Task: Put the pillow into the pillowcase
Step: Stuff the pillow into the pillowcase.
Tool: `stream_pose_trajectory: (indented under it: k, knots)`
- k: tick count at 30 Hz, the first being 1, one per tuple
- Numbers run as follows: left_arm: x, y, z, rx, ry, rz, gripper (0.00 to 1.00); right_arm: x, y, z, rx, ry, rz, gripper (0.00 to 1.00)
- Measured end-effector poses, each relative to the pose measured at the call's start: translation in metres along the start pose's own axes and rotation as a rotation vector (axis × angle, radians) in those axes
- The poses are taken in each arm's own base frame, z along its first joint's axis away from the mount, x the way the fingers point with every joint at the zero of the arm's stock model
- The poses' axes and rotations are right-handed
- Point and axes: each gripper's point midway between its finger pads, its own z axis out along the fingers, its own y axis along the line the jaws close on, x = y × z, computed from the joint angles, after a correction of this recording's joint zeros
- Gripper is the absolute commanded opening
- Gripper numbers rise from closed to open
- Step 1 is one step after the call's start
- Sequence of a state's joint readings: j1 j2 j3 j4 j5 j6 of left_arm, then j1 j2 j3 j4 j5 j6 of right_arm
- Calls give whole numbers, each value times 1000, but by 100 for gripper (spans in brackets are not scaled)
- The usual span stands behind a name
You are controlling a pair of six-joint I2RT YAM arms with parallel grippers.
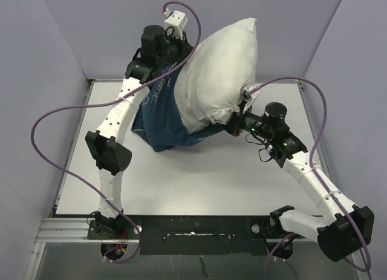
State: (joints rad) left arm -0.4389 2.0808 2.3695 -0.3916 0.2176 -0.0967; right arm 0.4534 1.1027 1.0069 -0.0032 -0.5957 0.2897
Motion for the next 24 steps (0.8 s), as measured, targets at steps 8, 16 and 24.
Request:
stream_pose_trajectory:
  k: [8,16,24]
  knots:
    - [40,-35,59,110,21,-101,0,87,-95,-52,381,140,333,0]
    - [125,-61,92,159,159,-206,0,52,-130,-103,499,37,335,0]
    - [134,-21,91,113,173,-286,0,50,-146,-110,512,46,358,0]
